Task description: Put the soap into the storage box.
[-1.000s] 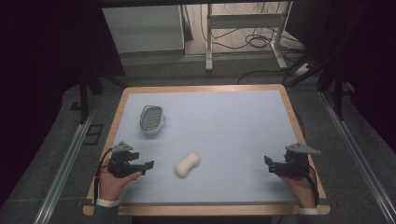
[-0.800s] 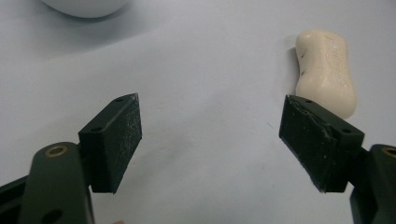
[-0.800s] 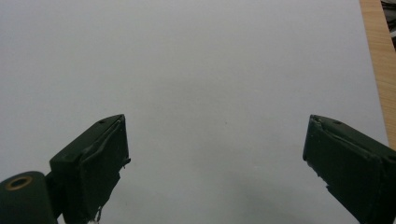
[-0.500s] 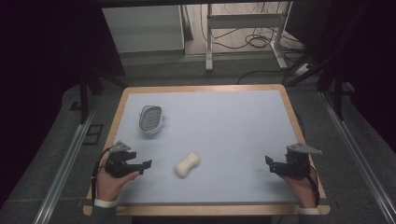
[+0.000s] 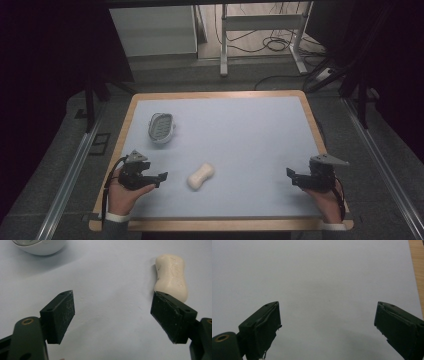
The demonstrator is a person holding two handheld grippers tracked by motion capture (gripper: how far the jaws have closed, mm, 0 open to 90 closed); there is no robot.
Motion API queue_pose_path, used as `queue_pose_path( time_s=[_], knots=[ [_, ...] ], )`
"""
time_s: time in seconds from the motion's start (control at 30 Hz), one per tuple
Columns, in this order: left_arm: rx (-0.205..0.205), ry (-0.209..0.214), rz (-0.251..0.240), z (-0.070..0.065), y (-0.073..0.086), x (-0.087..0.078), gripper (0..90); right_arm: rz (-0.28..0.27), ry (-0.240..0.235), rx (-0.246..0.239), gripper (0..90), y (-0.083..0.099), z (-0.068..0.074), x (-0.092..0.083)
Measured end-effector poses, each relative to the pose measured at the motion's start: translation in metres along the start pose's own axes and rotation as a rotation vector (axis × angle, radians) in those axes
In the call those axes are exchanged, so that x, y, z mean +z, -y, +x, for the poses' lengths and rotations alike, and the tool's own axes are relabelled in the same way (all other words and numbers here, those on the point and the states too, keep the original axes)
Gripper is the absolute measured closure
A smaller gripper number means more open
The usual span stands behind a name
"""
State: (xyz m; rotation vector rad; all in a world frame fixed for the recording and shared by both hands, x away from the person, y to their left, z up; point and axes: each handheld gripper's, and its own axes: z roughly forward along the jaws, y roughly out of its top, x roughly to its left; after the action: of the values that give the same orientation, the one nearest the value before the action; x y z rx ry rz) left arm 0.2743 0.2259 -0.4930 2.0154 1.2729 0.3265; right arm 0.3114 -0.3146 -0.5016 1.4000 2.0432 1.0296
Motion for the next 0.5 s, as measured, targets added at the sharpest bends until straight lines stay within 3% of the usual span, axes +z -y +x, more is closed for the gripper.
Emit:
queue_pose_path(
  time_s=[0.5],
  knots=[
    [0.044, -0.002, -0.001, -0.008, -0.02, -0.009, 18.1, -0.006, 0.004, -0.012, 6.4, 0.001, -0.002, -0.002]
  ],
)
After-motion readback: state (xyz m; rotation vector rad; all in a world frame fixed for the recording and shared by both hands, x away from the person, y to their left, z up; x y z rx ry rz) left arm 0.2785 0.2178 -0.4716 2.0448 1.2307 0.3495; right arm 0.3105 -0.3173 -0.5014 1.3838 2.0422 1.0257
